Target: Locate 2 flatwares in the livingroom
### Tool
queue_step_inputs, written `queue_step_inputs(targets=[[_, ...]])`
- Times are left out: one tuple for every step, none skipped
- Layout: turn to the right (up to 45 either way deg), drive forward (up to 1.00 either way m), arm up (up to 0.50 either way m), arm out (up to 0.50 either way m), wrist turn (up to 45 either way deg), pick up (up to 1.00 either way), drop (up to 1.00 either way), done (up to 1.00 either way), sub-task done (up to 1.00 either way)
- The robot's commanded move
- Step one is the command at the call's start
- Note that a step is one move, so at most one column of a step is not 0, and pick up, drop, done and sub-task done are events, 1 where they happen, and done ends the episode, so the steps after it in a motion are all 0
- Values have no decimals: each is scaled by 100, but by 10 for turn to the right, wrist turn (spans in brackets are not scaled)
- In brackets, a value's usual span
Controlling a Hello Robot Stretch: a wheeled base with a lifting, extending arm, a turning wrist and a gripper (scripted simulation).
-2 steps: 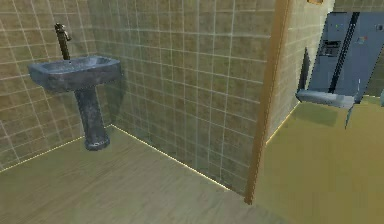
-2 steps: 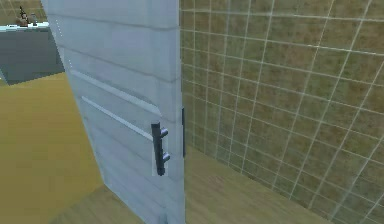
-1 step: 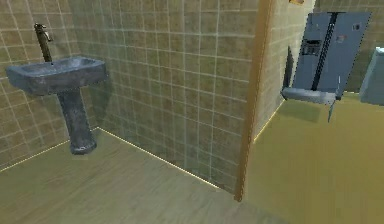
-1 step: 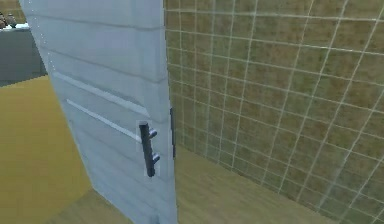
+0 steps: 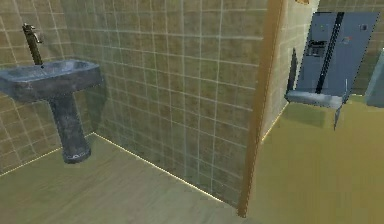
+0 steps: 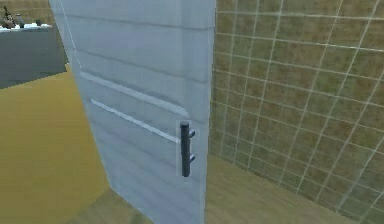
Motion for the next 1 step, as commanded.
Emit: queue_step_inputs(targets=[[330,0,0,0,0,0,0,0,0]])
